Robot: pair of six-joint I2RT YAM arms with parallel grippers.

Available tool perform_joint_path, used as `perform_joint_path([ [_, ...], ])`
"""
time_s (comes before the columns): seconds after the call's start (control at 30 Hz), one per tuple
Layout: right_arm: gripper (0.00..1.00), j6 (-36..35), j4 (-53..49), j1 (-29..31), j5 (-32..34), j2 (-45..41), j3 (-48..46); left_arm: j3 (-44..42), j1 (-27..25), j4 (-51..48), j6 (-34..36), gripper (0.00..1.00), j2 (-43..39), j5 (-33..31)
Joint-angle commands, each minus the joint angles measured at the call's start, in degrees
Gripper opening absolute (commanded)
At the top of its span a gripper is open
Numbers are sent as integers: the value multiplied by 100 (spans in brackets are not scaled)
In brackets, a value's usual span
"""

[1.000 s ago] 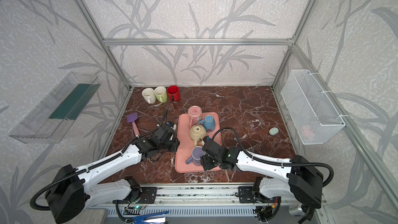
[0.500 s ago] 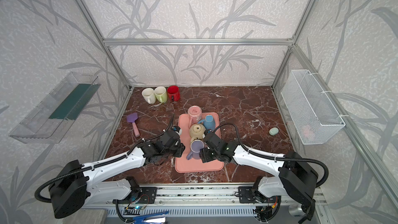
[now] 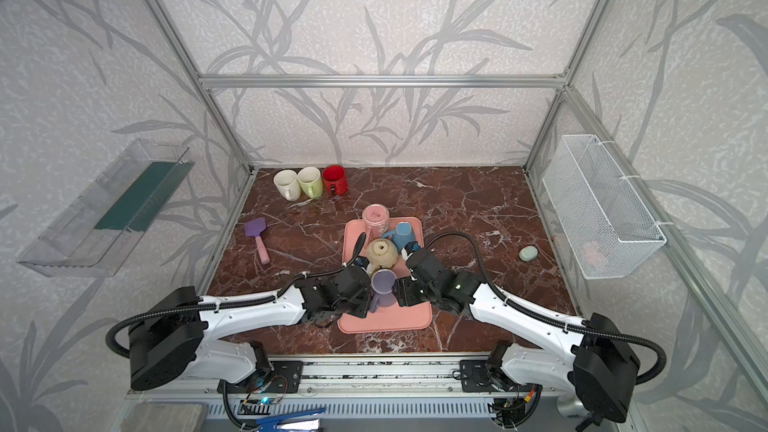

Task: Turn the mug right side up
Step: 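Lower the right gripper onto the upside-down lavender mug's base and close it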

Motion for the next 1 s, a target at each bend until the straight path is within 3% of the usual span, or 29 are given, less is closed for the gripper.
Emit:
perform_joint_path([
  [0.0, 67, -159, -475, -24, 229, -228, -37, 349, -139, 226, -148, 34, 213, -139],
  [0.27, 67, -80, -886, 166, 528, -353, 52, 470, -214, 142, -198, 32, 105, -111],
  [0.5, 64, 236, -1107, 588, 1031, -285, 276, 287, -213, -333, -202, 33, -818, -497],
  [0.67, 62, 880, -1162, 986, 1453, -78, 393, 62, -210, -616, -169, 35, -1636, -1046],
  [0.83, 62, 1229, -1238, 1246, 1690, 262, 650, -290, -200, -776, -129, 53, -2522, -1479],
  [0.97, 64, 1525, -1278, 1421, 1891, 629, 881, -531, -198, -836, -64, 62, -3082, -1674],
])
